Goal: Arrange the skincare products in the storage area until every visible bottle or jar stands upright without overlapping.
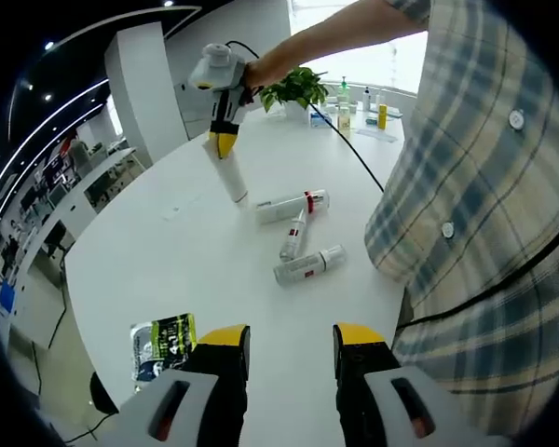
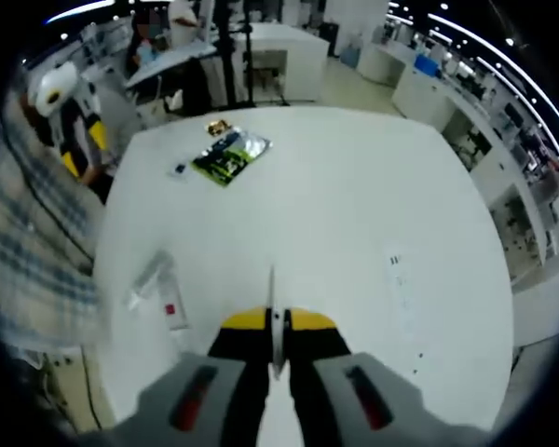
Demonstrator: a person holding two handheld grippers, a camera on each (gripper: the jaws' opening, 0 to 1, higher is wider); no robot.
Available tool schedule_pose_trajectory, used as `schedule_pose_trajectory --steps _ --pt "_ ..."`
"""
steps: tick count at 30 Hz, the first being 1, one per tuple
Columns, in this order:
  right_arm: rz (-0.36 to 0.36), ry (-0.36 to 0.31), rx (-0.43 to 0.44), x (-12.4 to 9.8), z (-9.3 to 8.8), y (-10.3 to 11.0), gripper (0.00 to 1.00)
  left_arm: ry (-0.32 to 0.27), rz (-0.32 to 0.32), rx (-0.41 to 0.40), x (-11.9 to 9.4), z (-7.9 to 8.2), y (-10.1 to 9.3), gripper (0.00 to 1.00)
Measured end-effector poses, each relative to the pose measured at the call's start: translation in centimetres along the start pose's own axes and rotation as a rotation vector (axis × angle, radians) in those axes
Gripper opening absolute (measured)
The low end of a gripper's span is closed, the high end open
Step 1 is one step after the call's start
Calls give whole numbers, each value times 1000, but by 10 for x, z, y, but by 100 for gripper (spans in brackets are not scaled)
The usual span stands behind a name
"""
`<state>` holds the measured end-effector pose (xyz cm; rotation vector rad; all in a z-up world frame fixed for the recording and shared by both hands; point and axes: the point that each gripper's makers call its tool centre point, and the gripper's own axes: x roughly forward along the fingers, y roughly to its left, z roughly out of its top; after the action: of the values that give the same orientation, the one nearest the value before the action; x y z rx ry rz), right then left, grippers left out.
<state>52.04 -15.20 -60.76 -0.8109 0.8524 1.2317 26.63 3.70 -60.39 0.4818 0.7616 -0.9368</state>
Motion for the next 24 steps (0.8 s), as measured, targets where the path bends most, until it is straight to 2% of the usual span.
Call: schedule_pose_trajectory --steps 9,15,16,24 --pt "9 -7 6 7 -13 0 4 7 11 6 -2 -2 -2 36" --pt "20 -38 -6 4 -12 1 5 -7 0 -9 -2 0 -7 36" --pt "20 -41 -49 4 -12 0 6 -6 1 -6 -2 0 -7 36" --pt "2 15 -63 0 -23 -9 8 11 -7 7 -2 -3 -10 36"
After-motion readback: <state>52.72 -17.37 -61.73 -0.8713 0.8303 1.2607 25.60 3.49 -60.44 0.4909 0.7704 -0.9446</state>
